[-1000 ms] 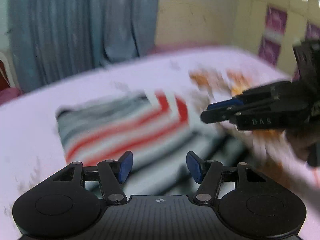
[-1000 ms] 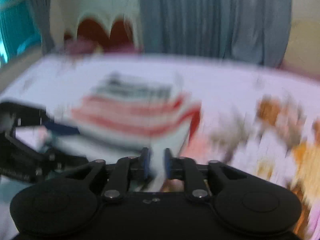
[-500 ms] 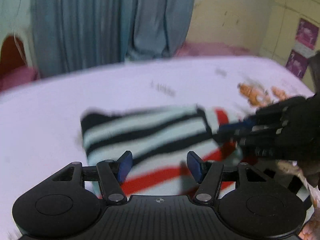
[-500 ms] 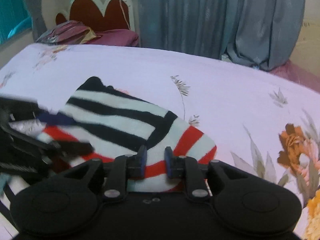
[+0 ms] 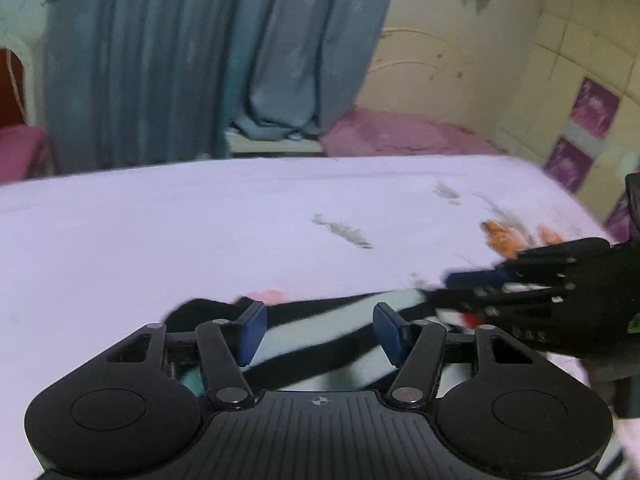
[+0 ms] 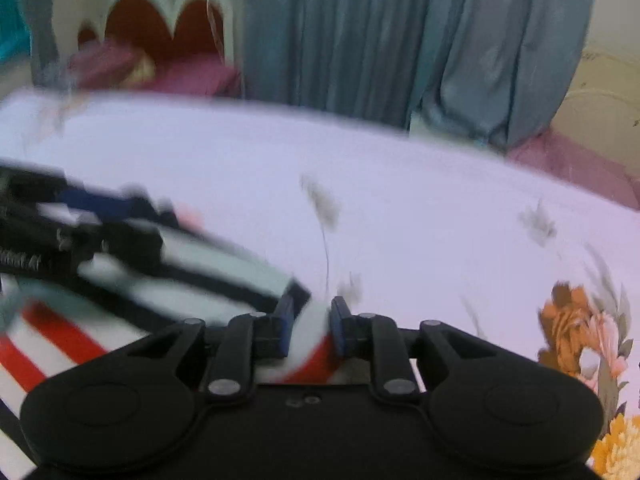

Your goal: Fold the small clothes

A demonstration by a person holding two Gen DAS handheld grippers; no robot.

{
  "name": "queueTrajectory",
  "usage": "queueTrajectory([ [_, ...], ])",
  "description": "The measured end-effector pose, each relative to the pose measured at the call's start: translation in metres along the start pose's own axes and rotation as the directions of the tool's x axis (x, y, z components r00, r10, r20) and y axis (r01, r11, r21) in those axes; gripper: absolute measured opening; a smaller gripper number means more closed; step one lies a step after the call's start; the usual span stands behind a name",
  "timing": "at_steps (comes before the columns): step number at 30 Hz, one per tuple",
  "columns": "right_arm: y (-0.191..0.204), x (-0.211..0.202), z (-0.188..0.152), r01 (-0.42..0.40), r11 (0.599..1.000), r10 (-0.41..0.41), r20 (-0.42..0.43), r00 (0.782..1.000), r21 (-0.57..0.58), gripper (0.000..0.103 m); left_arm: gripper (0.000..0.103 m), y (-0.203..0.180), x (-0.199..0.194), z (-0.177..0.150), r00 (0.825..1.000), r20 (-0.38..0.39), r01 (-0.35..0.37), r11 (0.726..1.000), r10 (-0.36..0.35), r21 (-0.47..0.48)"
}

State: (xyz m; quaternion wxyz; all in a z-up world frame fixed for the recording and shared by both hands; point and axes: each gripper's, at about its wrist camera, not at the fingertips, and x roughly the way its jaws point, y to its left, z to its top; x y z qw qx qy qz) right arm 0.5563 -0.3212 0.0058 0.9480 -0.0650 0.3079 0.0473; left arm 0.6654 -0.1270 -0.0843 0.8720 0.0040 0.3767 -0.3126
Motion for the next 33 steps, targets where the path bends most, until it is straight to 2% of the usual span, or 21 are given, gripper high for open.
queueTrajectory([
  [2,0.007,0.000,0.003,-0.033,0.999,0.033,0.040,0.999,-0.002,0.021,0.059,0.006,0.024,-0.006,0.995,-0.097,-0.029,1.000,0.029,0.005],
  [3,0.012,0.009,0.003,-0.032,0.999,0.032,0.014,0.999,-0.024,0.022,0.063,0.007,0.026,-0.008,0.997,-0.072,-0.008,1.000,0.008,0.000],
  [4,0.015,0.025,0.000,-0.002,0.999,-0.001,-0.070,0.998,-0.041,0.024,0.062,0.007,0.026,-0.006,0.997,-0.075,-0.013,1.000,0.012,-0.012],
  [6,0.012,0.025,-0.003,-0.011,1.000,0.010,-0.058,0.998,-0.020,0.024,0.062,0.002,0.016,-0.007,0.997,-0.063,-0.038,0.999,0.037,-0.014],
  [8,0.003,0.009,-0.005,-0.029,0.999,0.029,-0.021,0.999,0.033,0.028,0.067,-0.007,-0.007,-0.014,0.995,-0.029,-0.099,0.995,0.099,0.007],
  [9,-0.003,-0.004,-0.008,-0.030,0.998,0.030,0.011,1.000,0.062,0.046,0.085,-0.009,-0.018,-0.020,0.991,-0.014,-0.129,0.992,0.129,0.006],
  [10,-0.012,-0.020,-0.014,-0.028,0.995,0.023,0.051,0.998,0.100,0.079,0.098,-0.007,-0.028,-0.025,0.987,0.006,-0.163,0.987,0.163,-0.010],
  [11,-0.021,-0.032,-0.018,-0.027,0.991,0.017,0.074,0.997,0.131,0.084,0.098,-0.007,-0.044,-0.037,0.985,0.032,-0.171,0.985,0.172,-0.039],
  [13,-0.043,-0.055,-0.034,-0.087,0.972,0.074,0.066,0.995,0.219,0.066,0.098,-0.004,-0.060,-0.054,0.990,0.003,-0.142,0.986,0.143,-0.091],
  [14,-0.053,-0.062,-0.044,-0.115,0.954,0.107,0.045,0.993,0.276,0.064,0.098,0.001,-0.066,-0.059,0.991,-0.011,-0.135,0.982,0.135,-0.133],
  [17,-0.080,-0.078,-0.078,-0.196,0.883,0.213,0.008,0.977,0.427,0.066,0.098,0.002,-0.077,-0.083,0.997,-0.045,-0.076,0.972,0.068,-0.221],
  [19,-0.085,-0.084,-0.094,-0.242,0.834,0.272,0.011,0.962,0.495,0.076,0.097,-0.001,-0.083,-0.093,0.998,-0.057,-0.054,0.967,0.041,-0.247],
  [20,-0.088,-0.085,-0.102,-0.274,0.807,0.309,0.021,0.951,0.523,0.078,0.097,-0.003,-0.082,-0.096,0.998,-0.062,-0.036,0.964,0.020,-0.265],
  [21,-0.090,-0.080,-0.106,-0.300,0.783,0.345,0.020,0.938,0.545,0.078,0.097,-0.005,-0.079,-0.097,0.997,-0.071,-0.033,0.961,0.014,-0.276],
  [24,-0.086,-0.062,-0.117,-0.324,0.743,0.415,-0.023,0.910,0.586,0.076,0.094,-0.011,-0.067,-0.101,0.995,-0.103,-0.039,0.956,0.009,-0.290],
  [26,-0.084,-0.056,-0.119,-0.341,0.728,0.428,-0.007,0.904,0.594,0.081,0.093,-0.015,-0.062,-0.101,0.994,-0.110,-0.036,0.952,0.003,-0.303],
  [28,-0.079,-0.055,-0.115,-0.366,0.717,0.456,-0.002,0.890,0.593,0.081,0.093,-0.020,-0.061,-0.102,0.994,-0.110,-0.043,0.952,0.010,-0.303],
  [33,-0.064,-0.044,-0.101,-0.402,0.745,0.481,-0.011,0.877,0.533,0.077,0.093,-0.025,-0.053,-0.097,0.994,-0.109,-0.050,0.948,0.016,-0.313],
])
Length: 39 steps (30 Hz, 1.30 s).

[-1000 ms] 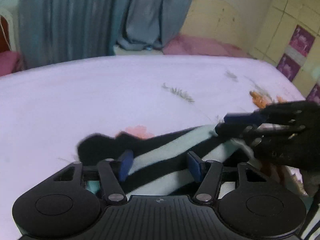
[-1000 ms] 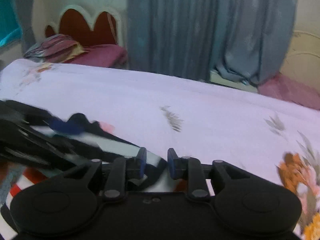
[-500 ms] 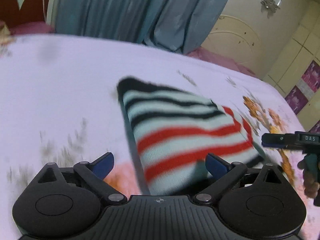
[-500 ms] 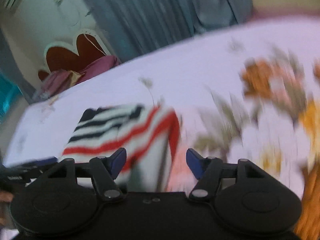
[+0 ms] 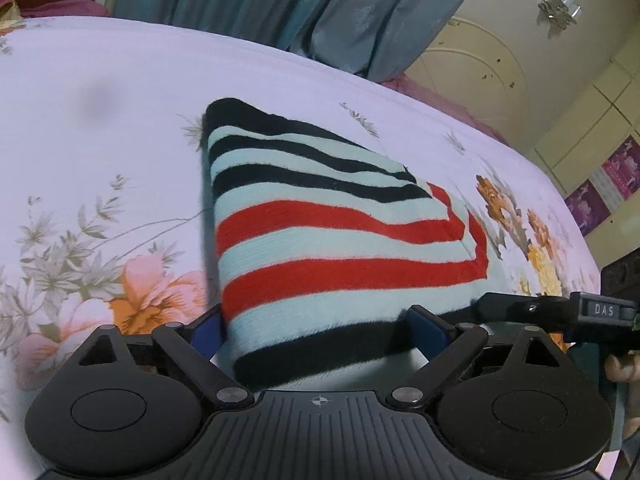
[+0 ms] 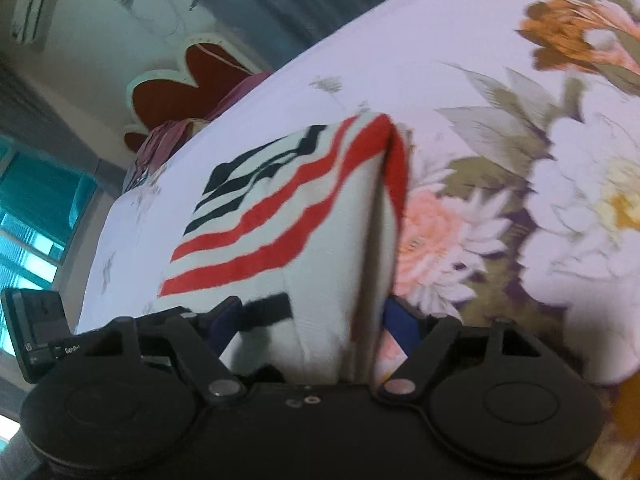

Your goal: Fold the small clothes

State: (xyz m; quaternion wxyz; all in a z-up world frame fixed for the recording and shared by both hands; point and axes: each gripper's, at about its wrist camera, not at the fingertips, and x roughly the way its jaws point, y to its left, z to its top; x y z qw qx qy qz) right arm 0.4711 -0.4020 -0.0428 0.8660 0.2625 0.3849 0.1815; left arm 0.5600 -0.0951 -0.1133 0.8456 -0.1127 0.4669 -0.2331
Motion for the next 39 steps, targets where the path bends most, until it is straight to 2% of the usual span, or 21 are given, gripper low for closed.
queueTrajectory([
  [2,0.001,0.000,-0.001,-0.006,1.000,0.006,0.002,1.000,-0.019,0.073,0.093,-0.003,0.003,0.001,1.000,0.003,-0.010,1.000,0.010,0.001],
  [4,-0.001,0.001,0.001,-0.002,0.999,0.002,0.001,1.000,-0.053,0.063,0.093,-0.003,0.005,0.002,1.000,0.003,-0.011,1.000,0.011,-0.004],
  [8,-0.014,-0.004,0.002,-0.037,0.999,0.037,-0.002,0.999,-0.029,0.059,0.093,-0.005,0.007,0.002,1.000,0.004,-0.023,1.000,0.023,0.002],
  [11,-0.002,-0.001,0.002,0.016,0.995,-0.017,-0.006,1.000,-0.099,0.055,0.093,-0.008,0.009,0.002,0.999,0.005,-0.038,0.999,0.038,0.003],
  [12,0.004,0.001,0.002,0.043,0.990,-0.044,-0.003,0.999,-0.131,0.051,0.092,-0.010,0.010,0.003,0.999,0.005,-0.045,0.999,0.045,0.007],
  [13,0.008,0.003,0.001,0.059,0.986,-0.060,0.000,0.998,-0.156,0.046,0.090,-0.012,0.011,0.003,0.999,0.006,-0.050,0.999,0.050,0.010],
  [16,0.019,0.003,-0.001,0.100,0.971,-0.100,0.014,0.995,-0.215,0.038,0.062,-0.020,0.008,0.006,0.999,0.016,-0.050,0.997,0.049,0.055],
  [20,0.046,-0.009,-0.009,0.168,0.932,-0.149,0.083,0.985,-0.320,0.034,0.054,-0.028,-0.002,0.009,0.998,0.025,-0.059,0.992,0.057,0.111],
  [22,0.063,-0.015,-0.011,0.183,0.917,-0.152,0.113,0.982,-0.354,0.033,0.051,-0.028,-0.011,0.010,0.998,0.044,-0.043,0.992,0.038,0.122],
  [24,0.084,-0.018,-0.013,0.204,0.892,-0.162,0.136,0.977,-0.404,0.033,0.050,-0.025,-0.024,0.010,0.998,0.064,-0.022,0.992,0.014,0.126],
  [26,0.107,-0.018,-0.016,0.220,0.868,-0.169,0.151,0.974,-0.445,0.033,0.050,-0.021,-0.040,0.012,0.996,0.087,-0.031,0.988,0.018,0.153],
  [32,0.171,0.008,-0.032,0.187,0.856,-0.121,0.165,0.979,-0.483,0.033,0.050,0.031,-0.105,0.014,0.989,0.135,-0.078,0.983,0.056,0.165],
  [39,0.228,0.073,-0.064,0.097,0.875,-0.054,0.104,0.993,-0.474,0.033,0.050,0.123,-0.162,-0.002,0.984,0.115,-0.151,0.982,0.138,0.117],
])
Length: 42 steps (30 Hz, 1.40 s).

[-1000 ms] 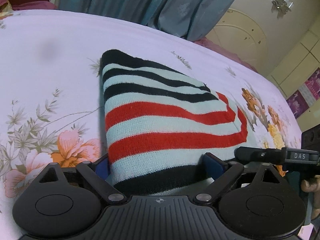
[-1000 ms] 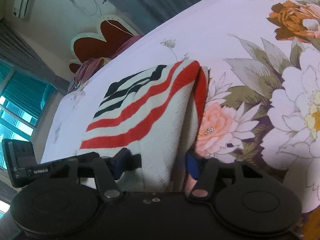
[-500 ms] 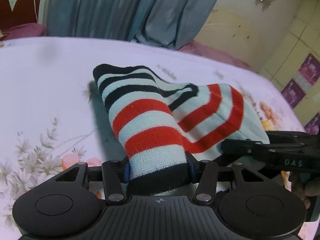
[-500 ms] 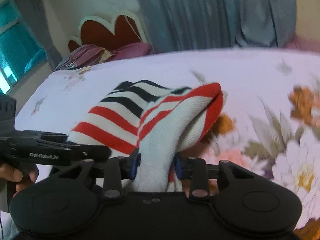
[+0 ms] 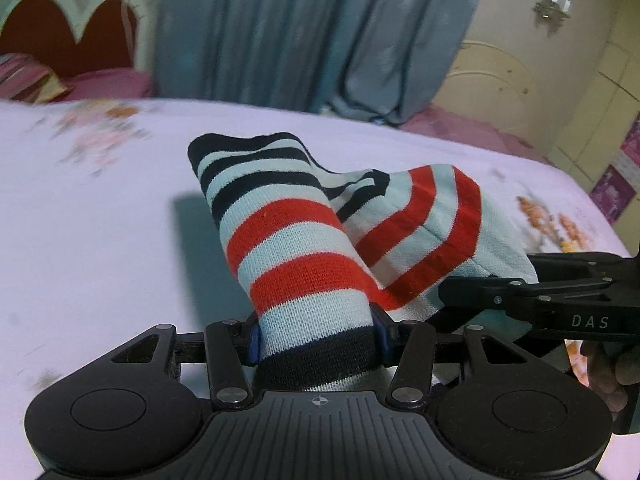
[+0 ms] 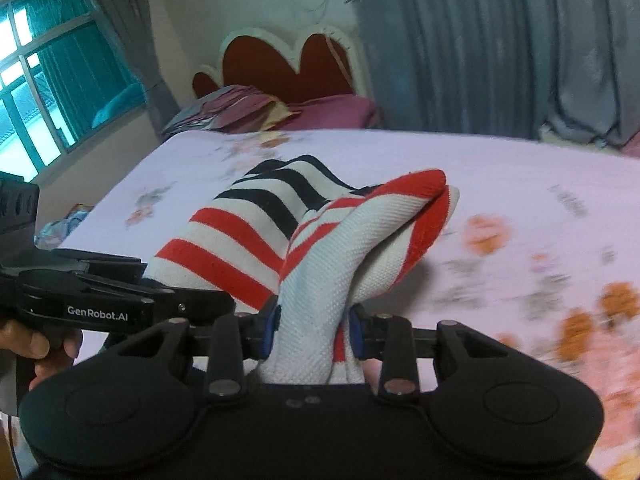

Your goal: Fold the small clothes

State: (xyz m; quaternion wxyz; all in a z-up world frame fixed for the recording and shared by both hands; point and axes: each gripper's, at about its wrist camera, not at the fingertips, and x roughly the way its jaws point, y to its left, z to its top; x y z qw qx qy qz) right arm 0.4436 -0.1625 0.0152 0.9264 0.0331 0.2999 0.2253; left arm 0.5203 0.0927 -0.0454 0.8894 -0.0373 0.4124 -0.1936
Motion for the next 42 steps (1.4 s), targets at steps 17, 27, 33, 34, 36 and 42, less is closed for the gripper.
queueTrajectory([
  [17,-0.035,0.029,-0.038,0.091,0.964,-0.068,-0.098,0.993,0.249,0.052,0.069,0.062,0.004,-0.047,0.999,0.007,0.052,0.991,-0.052,-0.125],
  [27,0.025,0.009,-0.028,0.229,0.966,-0.247,-0.171,0.954,-0.119,0.026,0.048,0.020,-0.013,-0.049,0.997,0.006,0.079,0.987,-0.080,0.142],
  [33,0.021,0.002,-0.063,0.271,0.959,-0.281,-0.166,0.945,-0.085,0.024,0.047,0.014,-0.018,-0.071,0.999,0.027,0.032,0.971,-0.039,0.236],
  [34,0.023,0.001,-0.066,0.272,0.958,-0.283,-0.164,0.945,-0.088,0.024,0.047,0.016,-0.020,-0.074,0.999,0.032,0.031,0.971,-0.040,0.238],
  [36,0.024,0.000,-0.066,0.277,0.957,-0.287,-0.148,0.946,-0.083,0.025,0.048,0.016,-0.023,-0.074,0.999,0.042,0.018,0.971,-0.028,0.237],
  [42,0.055,-0.038,-0.065,0.289,0.953,-0.293,-0.039,0.955,-0.089,0.022,0.048,-0.009,-0.050,-0.079,0.996,0.076,-0.050,0.983,0.037,0.174],
])
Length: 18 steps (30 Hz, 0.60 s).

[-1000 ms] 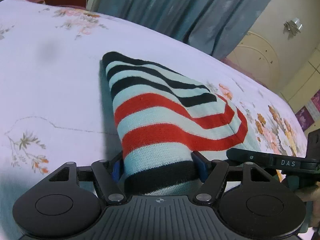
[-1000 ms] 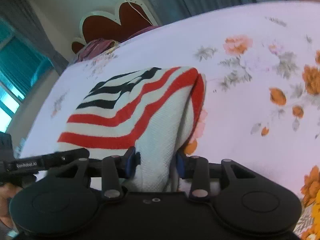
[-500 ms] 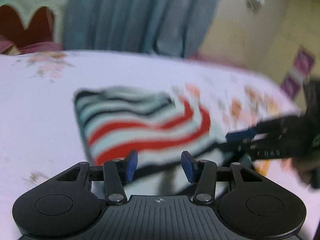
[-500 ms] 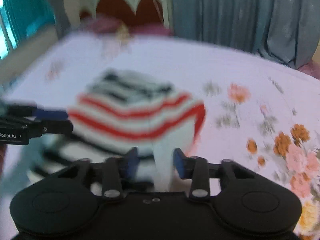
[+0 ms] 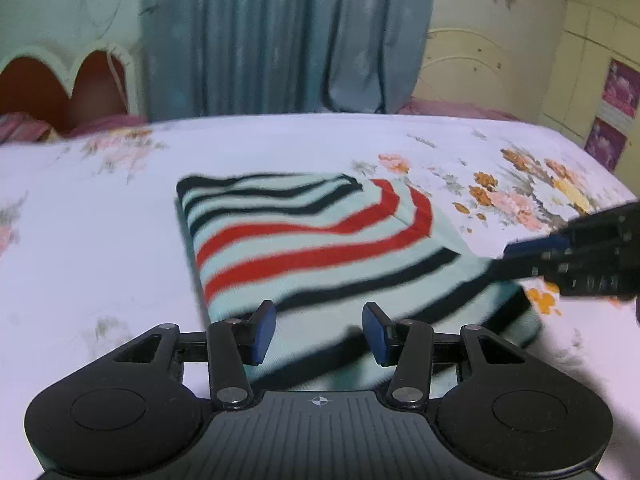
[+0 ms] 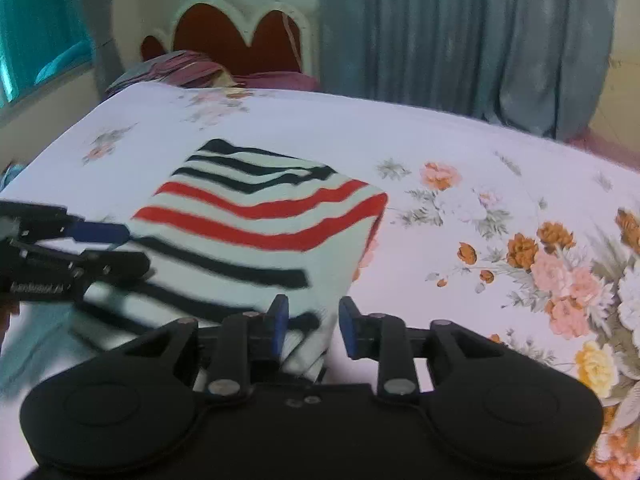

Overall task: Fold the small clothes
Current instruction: 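Release the folded sweater and pull both tools back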

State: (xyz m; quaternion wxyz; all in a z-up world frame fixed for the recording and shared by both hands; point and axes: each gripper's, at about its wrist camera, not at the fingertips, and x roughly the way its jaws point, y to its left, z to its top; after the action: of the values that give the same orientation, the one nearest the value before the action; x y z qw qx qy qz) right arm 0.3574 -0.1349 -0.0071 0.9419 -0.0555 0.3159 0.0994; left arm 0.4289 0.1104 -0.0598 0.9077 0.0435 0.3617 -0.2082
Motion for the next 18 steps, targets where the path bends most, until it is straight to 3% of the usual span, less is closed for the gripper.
queueTrajectory([
  [4,0.014,0.025,-0.025,0.014,0.997,-0.024,-0.120,0.992,-0.079,0.019,0.048,-0.012,0.007,-0.022,0.997,-0.039,-0.066,0.998,0.067,0.016],
  [13,0.009,0.025,-0.030,-0.010,1.000,0.008,-0.094,0.996,-0.023,0.020,0.048,-0.032,-0.002,-0.029,0.986,-0.035,-0.160,0.986,0.162,0.049],
  [18,0.002,-0.037,-0.040,-0.026,0.999,0.026,0.012,1.000,0.024,0.023,0.048,-0.053,-0.042,-0.038,0.984,-0.003,-0.178,0.984,0.178,0.022],
])
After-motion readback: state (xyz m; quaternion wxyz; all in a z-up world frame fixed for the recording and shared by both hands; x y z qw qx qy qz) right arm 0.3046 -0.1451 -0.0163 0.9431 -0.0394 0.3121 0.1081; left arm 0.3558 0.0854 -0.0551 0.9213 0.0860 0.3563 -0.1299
